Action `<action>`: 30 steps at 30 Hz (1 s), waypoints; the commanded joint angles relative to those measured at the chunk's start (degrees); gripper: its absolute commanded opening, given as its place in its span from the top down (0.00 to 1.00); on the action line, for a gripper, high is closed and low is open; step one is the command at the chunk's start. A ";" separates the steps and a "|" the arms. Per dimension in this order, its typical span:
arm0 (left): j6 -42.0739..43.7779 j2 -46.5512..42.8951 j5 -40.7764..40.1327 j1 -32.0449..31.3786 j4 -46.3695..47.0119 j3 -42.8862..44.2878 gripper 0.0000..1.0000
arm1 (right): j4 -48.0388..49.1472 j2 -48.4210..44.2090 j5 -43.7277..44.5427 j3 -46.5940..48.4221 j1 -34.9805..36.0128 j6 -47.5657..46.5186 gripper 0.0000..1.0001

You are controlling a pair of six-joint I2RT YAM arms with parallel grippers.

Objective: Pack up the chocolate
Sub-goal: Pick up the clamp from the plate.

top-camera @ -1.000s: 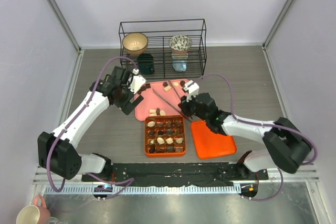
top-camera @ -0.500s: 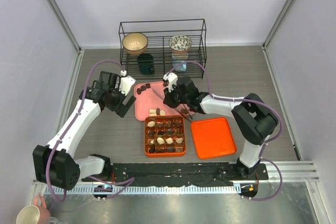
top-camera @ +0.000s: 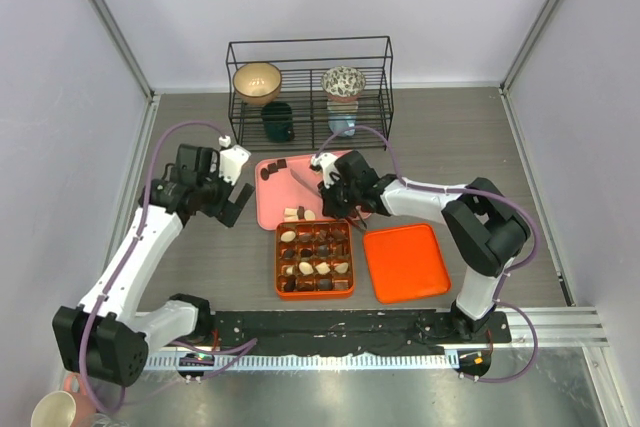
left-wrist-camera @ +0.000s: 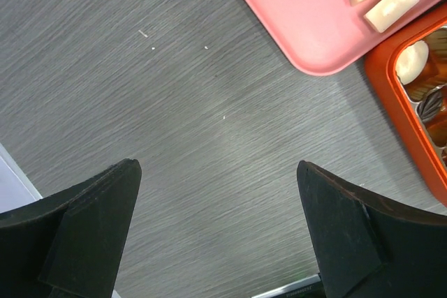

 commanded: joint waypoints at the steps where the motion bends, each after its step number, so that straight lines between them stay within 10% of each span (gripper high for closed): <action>1: -1.48 -3.56 1.23 0.29 -0.02 0.48 0.00 | -3.67 -0.55 0.39 4.00 -0.23 -2.84 0.99; 9: -0.42 -6.90 1.58 0.20 -2.57 0.57 0.00 | -8.94 -4.42 1.98 8.93 -0.15 -5.74 0.98; 16: -0.07 -9.19 1.41 0.29 -3.80 0.40 0.00 | -2.45 -7.40 6.37 4.19 0.03 -2.50 0.30; 17: 0.02 -9.19 1.41 0.29 -3.89 0.48 0.00 | -2.27 -7.49 6.89 4.36 0.03 -2.15 0.01; 30: 0.89 -10.42 -0.08 0.29 -6.26 3.03 0.00 | 17.74 -16.01 5.05 -1.06 0.21 11.99 0.00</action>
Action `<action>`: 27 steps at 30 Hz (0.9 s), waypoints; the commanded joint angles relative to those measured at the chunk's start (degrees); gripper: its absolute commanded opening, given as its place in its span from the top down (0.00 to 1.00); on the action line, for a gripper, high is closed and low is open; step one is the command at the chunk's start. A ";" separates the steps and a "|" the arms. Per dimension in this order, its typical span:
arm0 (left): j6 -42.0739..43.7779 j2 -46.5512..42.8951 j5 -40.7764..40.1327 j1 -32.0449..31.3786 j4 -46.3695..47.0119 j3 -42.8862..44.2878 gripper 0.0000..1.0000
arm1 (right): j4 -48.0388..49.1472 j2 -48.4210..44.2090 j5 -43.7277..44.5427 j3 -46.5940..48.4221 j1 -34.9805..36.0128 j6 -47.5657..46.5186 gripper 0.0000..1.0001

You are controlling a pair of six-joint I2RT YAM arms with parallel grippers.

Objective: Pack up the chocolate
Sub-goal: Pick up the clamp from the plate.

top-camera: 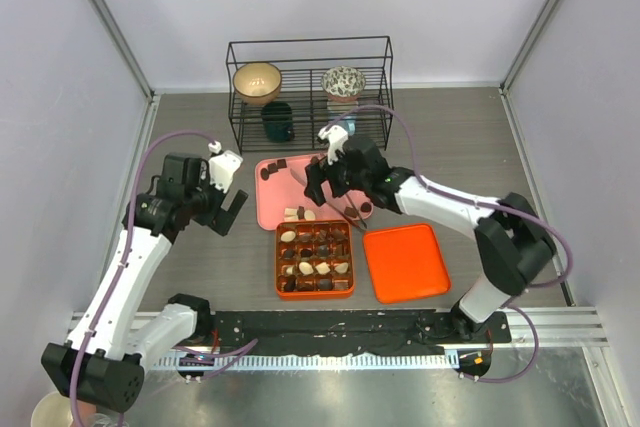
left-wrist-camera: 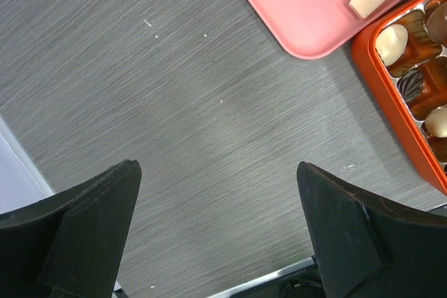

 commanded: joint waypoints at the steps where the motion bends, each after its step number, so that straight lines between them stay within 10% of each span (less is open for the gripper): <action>1: 1.64 -2.07 -0.72 0.29 -1.56 3.21 0.00 | 18.57 -7.98 -2.87 -5.95 -0.60 5.90 0.00; 8: 1.64 -2.60 -0.89 0.29 -2.53 3.30 0.00 | -1.01 0.38 7.27 5.72 4.04 -4.14 0.29; 27: 1.11 -2.95 -1.25 0.29 -2.97 2.60 0.00 | -7.69 10.31 11.96 8.80 4.05 -4.93 0.34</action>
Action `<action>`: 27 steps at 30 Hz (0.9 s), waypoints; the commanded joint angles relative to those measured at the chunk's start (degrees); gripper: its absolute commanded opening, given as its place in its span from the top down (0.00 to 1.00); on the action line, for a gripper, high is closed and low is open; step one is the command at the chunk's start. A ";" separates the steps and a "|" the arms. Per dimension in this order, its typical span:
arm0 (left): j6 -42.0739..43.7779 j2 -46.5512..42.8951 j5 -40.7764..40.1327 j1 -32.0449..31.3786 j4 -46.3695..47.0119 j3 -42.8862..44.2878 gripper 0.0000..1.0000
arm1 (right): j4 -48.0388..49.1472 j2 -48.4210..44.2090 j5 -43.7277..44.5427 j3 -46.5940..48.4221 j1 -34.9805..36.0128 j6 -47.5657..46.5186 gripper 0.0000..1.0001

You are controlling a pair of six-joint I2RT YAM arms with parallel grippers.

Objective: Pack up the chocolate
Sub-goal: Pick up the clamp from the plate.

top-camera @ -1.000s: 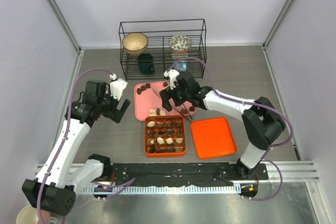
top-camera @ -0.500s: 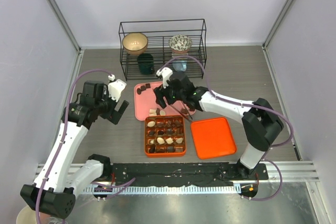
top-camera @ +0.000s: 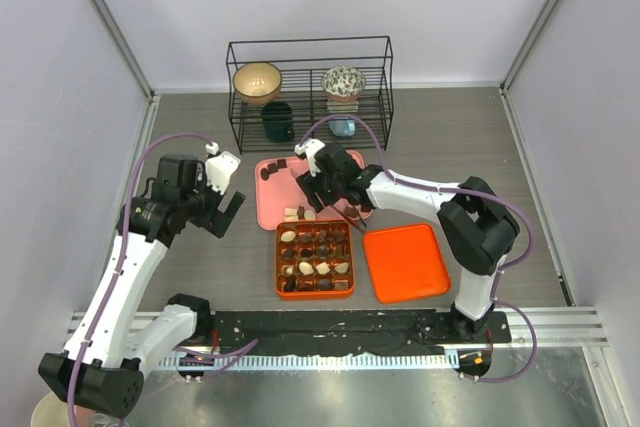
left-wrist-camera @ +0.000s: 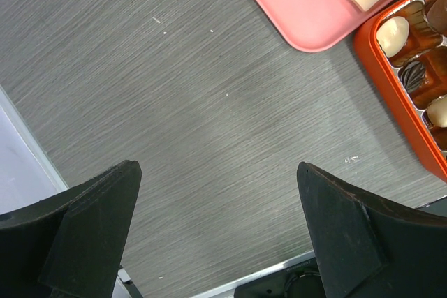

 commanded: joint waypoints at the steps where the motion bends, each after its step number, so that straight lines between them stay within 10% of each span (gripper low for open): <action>1: -0.02 -1.16 -0.53 0.20 -0.17 0.93 0.00 | -0.09 1.09 2.28 1.68 -0.19 -0.58 0.35; 9: -0.02 -1.69 -0.53 0.20 -0.08 1.02 0.00 | -2.46 3.73 1.32 1.68 -1.07 -0.23 0.53; 17: 0.24 -2.13 0.88 0.29 -0.61 1.55 0.00 | -4.56 2.77 1.31 2.99 -1.42 1.09 0.99; 27: 1.99 -2.83 7.20 0.29 -2.72 5.14 0.00 | -17.30 -5.84 -5.43 13.62 -1.42 -3.04 0.99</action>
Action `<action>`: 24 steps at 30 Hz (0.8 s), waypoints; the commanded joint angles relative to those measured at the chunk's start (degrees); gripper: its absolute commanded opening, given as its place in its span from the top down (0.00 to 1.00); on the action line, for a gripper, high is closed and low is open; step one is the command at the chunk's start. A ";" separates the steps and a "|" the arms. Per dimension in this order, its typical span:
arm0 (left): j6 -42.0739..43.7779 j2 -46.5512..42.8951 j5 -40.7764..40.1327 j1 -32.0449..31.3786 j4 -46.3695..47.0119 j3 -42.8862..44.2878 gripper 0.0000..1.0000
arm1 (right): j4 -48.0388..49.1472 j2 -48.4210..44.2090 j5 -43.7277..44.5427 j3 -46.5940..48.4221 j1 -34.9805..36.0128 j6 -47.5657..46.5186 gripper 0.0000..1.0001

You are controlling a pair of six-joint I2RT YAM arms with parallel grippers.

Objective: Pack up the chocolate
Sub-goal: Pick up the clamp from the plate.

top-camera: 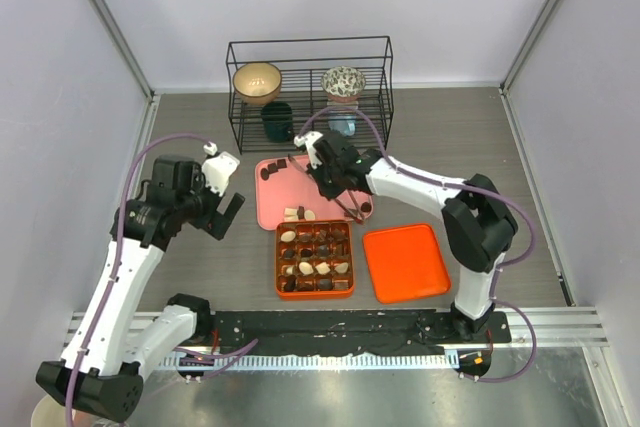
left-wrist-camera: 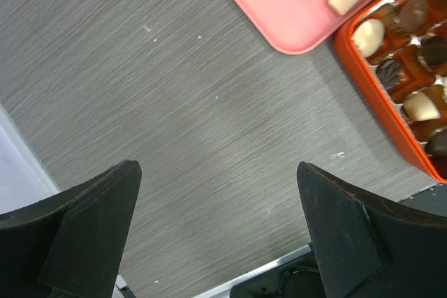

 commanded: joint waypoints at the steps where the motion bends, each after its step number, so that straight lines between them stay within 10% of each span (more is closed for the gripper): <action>1: 2.61 -2.37 6.78 0.20 -1.82 4.52 0.00 | -8.14 -9.76 -7.59 7.18 0.00 -2.76 0.99; 11: 24.57 -19.87 30.00 0.20 -3.32 3.81 0.00 | -24.07 -18.11 -23.87 8.51 5.36 -9.35 0.99; 24: 37.14 -0.81 44.24 0.12 -30.89 19.55 0.12 | -31.72 -18.82 -19.38 12.37 16.96 -12.34 0.99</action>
